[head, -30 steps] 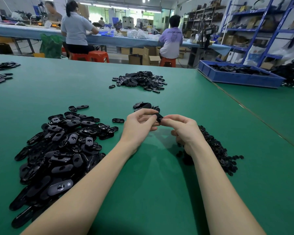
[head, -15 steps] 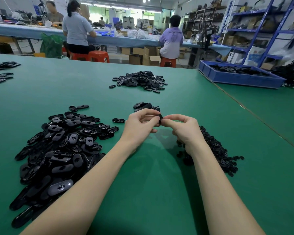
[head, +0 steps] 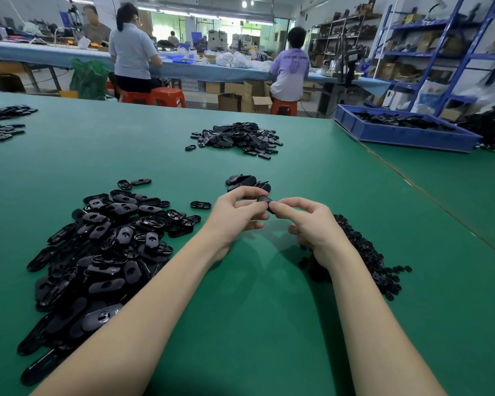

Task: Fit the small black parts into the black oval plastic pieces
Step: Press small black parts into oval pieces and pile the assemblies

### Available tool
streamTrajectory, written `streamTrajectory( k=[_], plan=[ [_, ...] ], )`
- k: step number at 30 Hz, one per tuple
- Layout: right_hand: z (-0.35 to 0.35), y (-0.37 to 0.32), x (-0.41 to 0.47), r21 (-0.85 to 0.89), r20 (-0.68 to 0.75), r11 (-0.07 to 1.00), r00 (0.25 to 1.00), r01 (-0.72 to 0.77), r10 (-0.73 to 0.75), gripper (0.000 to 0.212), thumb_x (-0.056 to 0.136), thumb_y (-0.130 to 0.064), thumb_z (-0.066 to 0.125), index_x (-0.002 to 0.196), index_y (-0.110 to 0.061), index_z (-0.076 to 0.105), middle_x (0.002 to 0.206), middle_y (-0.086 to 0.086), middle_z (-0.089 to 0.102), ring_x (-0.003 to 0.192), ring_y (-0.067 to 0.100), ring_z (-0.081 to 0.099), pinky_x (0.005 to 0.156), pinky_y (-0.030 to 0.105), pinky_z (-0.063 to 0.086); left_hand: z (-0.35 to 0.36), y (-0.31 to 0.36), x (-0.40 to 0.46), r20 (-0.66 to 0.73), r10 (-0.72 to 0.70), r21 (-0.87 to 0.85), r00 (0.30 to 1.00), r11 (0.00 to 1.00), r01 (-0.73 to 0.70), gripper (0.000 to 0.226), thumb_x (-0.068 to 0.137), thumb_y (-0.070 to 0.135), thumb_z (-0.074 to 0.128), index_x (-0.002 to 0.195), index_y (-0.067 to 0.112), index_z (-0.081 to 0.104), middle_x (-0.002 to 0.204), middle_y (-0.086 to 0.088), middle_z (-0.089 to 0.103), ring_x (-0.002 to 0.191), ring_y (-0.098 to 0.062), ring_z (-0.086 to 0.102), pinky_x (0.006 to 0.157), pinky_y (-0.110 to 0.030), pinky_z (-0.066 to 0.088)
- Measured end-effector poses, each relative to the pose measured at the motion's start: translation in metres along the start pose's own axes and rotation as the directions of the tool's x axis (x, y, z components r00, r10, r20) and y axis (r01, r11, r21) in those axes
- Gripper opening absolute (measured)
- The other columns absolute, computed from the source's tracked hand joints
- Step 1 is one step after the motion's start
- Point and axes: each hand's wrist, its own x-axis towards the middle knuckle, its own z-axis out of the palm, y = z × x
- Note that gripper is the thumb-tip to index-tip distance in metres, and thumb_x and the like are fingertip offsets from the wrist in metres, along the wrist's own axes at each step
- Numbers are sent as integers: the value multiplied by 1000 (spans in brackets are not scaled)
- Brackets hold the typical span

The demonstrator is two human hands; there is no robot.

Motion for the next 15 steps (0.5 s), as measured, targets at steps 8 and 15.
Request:
streamTrajectory(
  k=[8,15],
  plan=[
    [1,1,4,-59,17,995,997,78,-77,7,85,-24,80,82,-22,74,75,-6,68,50,6,43,43,13,33,-1,0,-1,-4,-16,4,1000,1000,16,19,89,-9,63,101,6,64,83,-14,70,65,-14,64,71,-20,57],
    [3,6,9,-74,-3,987,990,140,-140,10,83,-19,81,78,-19,73,58,-15,59,48,-1,46,51,12,37,-1,-2,0,-5,-19,43,1000,999,19,17,89,-3,68,103,7,64,83,-11,71,67,-14,64,71,-18,55]
  ],
)
